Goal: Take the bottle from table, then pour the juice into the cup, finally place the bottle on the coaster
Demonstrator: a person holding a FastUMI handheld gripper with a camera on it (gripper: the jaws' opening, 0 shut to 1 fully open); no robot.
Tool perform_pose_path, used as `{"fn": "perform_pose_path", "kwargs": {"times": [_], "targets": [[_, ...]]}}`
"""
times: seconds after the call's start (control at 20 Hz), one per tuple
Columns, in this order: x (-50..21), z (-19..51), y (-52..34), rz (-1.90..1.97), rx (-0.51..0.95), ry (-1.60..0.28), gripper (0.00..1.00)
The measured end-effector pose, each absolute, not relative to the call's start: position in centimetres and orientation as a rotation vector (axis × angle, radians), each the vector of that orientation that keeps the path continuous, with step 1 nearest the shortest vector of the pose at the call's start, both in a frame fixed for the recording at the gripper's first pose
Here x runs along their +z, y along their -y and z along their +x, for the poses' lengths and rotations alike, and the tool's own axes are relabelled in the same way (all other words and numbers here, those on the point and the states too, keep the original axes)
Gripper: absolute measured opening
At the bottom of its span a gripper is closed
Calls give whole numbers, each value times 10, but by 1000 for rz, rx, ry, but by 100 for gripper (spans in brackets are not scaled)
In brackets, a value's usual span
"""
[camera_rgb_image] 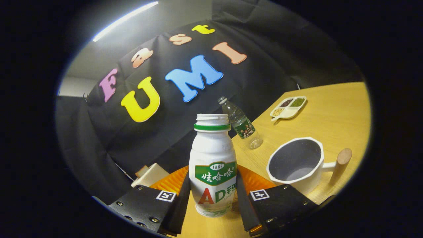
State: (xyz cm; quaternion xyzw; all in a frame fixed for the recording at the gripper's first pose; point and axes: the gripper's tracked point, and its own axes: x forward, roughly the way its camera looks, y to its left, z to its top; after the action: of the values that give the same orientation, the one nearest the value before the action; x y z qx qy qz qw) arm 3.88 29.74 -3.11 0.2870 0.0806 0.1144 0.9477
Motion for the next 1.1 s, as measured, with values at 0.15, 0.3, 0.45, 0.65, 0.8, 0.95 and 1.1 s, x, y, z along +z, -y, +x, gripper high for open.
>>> {"fn": "perform_pose_path", "kwargs": {"times": [0.15,0.3,0.45,0.65,0.8,0.95,1.1], "targets": [[-31,45,-304,362,189,-126,66],[-31,49,-312,167,161,-103,67],[-28,54,-318,0,130,-54,67],[-44,62,-327,6,150,-77,67],[-50,65,-326,34,148,-85,67],[-54,67,-326,38,146,-86,67],[-54,69,-328,29,144,-91,67]]}}
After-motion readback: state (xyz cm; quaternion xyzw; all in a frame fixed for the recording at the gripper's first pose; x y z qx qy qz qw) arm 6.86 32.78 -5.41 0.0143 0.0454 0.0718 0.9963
